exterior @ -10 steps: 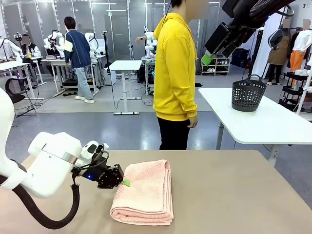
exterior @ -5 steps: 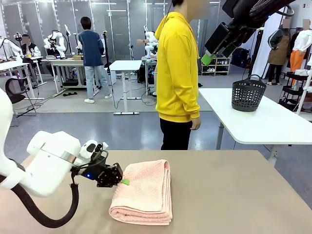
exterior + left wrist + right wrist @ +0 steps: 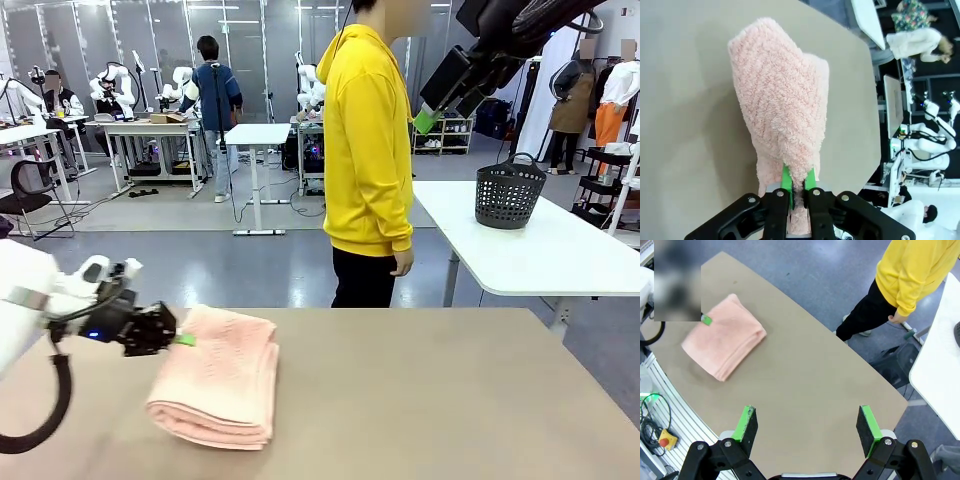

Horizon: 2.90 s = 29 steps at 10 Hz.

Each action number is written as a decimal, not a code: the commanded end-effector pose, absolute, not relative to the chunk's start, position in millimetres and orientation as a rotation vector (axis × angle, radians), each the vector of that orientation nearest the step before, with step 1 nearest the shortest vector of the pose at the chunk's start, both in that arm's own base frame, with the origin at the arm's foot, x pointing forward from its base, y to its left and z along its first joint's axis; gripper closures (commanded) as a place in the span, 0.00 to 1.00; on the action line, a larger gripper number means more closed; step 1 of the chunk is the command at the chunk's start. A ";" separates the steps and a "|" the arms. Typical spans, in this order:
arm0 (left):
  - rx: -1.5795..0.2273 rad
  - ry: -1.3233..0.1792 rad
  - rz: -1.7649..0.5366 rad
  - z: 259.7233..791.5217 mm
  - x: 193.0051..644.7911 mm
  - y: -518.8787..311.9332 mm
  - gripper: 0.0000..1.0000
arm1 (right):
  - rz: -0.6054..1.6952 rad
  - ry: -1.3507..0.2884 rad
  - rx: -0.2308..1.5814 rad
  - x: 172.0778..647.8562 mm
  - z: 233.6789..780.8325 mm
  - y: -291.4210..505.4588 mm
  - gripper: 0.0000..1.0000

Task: Fold the towel.
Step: Pick up the 100 cm Hotel Towel and place it on the left side of the table.

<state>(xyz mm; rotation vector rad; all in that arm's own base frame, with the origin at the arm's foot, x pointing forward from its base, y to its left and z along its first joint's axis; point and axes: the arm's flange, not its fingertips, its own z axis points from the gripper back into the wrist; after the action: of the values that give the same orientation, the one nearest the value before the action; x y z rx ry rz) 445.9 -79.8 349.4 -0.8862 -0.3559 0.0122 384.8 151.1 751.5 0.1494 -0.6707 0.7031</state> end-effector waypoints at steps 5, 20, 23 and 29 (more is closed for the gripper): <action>-0.865 -0.460 -0.045 345.0 412.7 85.2 0.89 | 0.696 -0.662 0.143 384.3 751.2 151.2 0.00; -0.452 -0.476 -0.096 367.0 402.1 138.1 0.06 | 0.696 -0.662 0.143 384.3 751.2 151.2 0.00; -0.474 -0.492 -0.113 366.2 406.2 141.8 0.00 | 0.696 -0.662 0.143 384.3 751.2 151.2 0.00; -0.474 -0.492 -0.113 366.2 406.2 141.8 0.00 | 0.696 -0.662 0.143 384.3 751.2 151.2 0.00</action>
<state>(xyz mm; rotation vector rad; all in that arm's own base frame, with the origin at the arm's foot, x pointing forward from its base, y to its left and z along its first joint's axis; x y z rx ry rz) 401.3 138.9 365.0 -0.4821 -0.4925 -0.0950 384.8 151.0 751.6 0.1496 -0.6699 0.7033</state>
